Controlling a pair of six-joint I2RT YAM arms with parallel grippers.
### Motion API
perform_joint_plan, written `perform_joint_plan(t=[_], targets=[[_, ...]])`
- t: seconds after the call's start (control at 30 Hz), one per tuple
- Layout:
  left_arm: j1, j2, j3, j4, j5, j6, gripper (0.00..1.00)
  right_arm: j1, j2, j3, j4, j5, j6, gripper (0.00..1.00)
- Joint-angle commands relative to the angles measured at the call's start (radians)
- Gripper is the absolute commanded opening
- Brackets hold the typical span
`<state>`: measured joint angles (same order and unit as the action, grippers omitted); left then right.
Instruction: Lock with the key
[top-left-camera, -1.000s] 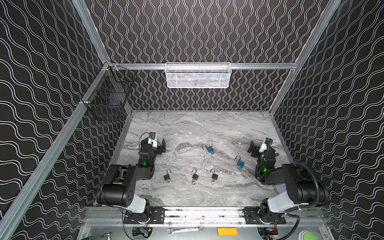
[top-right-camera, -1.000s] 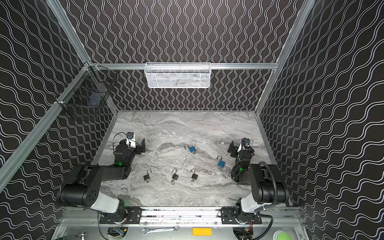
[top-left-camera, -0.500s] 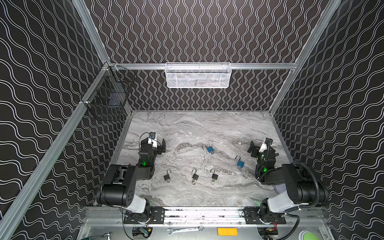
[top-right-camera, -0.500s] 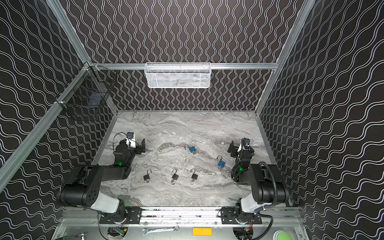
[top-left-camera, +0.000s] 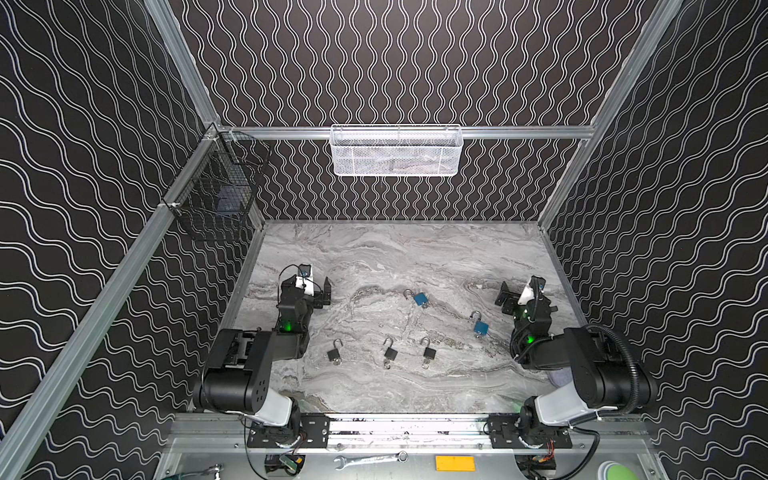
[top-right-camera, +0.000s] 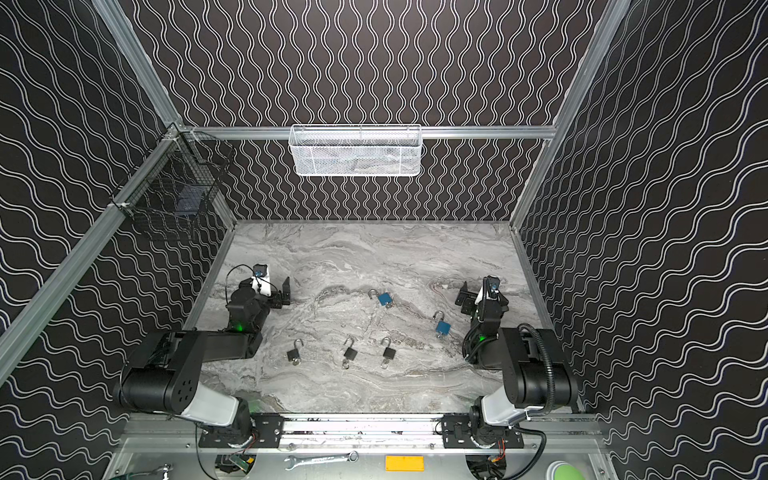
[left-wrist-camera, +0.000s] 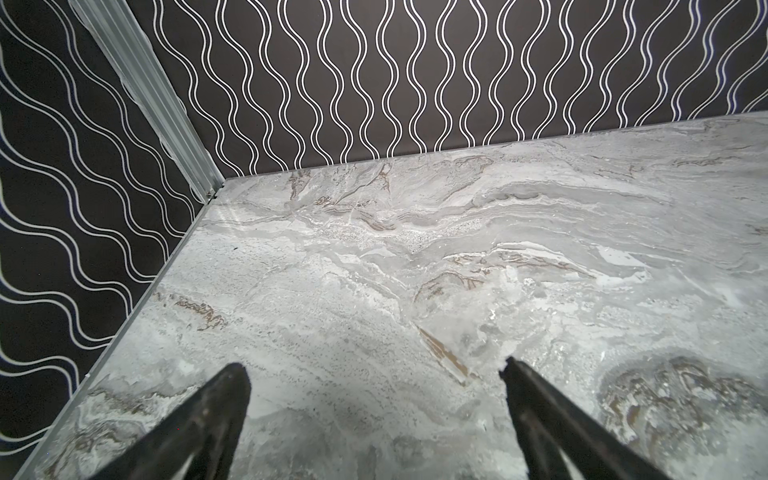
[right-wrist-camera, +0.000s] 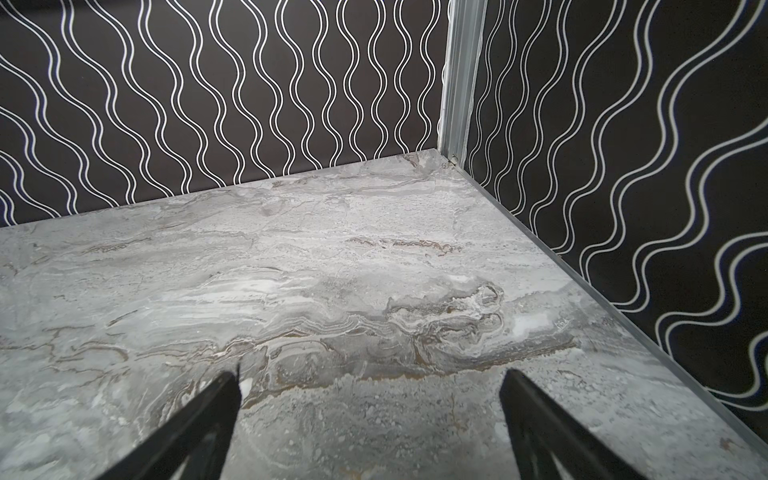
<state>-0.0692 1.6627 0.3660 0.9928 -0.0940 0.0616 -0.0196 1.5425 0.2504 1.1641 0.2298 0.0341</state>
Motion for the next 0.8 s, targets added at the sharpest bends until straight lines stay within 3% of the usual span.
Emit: perform_joint_plan(t=[0.0,0.37,0.47,0.57,0.77], targets=[[0.006,-0.002,0.011,0.023,0.011,0.006,0.99,0.001,0.001,0.001,0.042,0.008,0.001,0.99],[0.031,-0.008,0.003,0.035,0.064,-0.002,0.99,0.014,-0.025,-0.026,0.082,-0.035,-0.038,0.99],[0.031,-0.059,0.014,-0.028,0.108,0.013,0.99,0.018,-0.079,-0.032,0.050,-0.026,-0.040,0.99],[0.029,-0.152,0.050,-0.169,0.069,0.002,0.99,0.017,-0.167,-0.013,-0.063,-0.031,-0.043,0.99],[-0.024,-0.308,0.048,-0.281,-0.033,-0.025,0.99,0.022,-0.376,0.061,-0.345,0.007,0.001,0.99]])
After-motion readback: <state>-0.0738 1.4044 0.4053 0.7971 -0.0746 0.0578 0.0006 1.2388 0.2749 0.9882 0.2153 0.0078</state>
